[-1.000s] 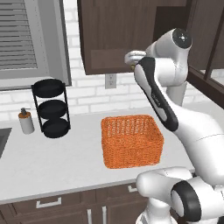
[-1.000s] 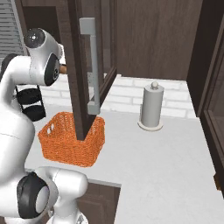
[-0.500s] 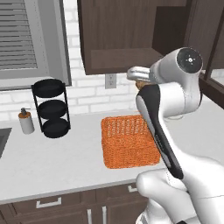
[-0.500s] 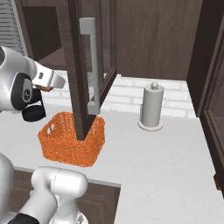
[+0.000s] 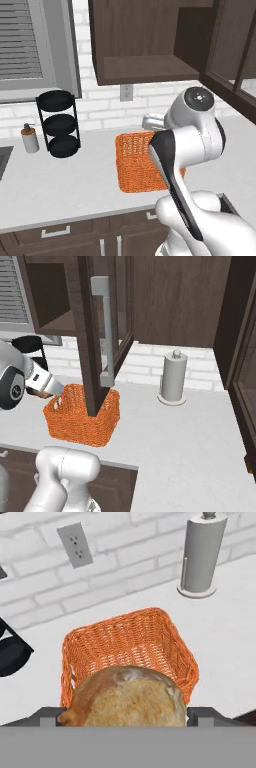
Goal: Open the cabinet, pick up the bread from the cabinet and place it in the basket. Then move the basket to the dining counter.
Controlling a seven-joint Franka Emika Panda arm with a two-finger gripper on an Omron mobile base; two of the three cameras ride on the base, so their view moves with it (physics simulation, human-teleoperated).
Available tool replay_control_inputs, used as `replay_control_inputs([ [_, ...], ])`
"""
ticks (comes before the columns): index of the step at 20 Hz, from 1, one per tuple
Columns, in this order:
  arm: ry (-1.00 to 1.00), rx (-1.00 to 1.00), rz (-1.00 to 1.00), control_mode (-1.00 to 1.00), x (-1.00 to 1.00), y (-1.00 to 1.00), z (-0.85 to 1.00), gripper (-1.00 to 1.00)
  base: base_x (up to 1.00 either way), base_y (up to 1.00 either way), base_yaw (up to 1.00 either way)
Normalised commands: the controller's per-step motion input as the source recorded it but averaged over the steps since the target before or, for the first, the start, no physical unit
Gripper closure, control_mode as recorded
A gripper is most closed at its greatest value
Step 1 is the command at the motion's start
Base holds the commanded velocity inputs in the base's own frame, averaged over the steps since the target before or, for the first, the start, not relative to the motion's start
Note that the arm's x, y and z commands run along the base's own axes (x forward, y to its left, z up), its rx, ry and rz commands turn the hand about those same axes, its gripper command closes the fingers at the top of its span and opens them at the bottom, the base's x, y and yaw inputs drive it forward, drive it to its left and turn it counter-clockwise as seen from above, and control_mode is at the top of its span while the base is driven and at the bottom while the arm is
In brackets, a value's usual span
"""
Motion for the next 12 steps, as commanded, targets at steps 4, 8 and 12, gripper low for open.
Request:
replay_control_inputs([
  [4, 0.25, 0.10, 0.00, -1.00, 0.62, 0.02, -1.00, 1.00, 0.00, 0.00, 0.00],
  [8, 0.04, 0.01, 0.00, -1.00, 0.59, 0.04, -0.89, 1.00, 0.00, 0.00, 0.00],
  [12, 0.00, -0.02, 0.00, -1.00, 0.30, 0.03, -0.87, 1.00, 0.00, 0.00, 0.00],
])
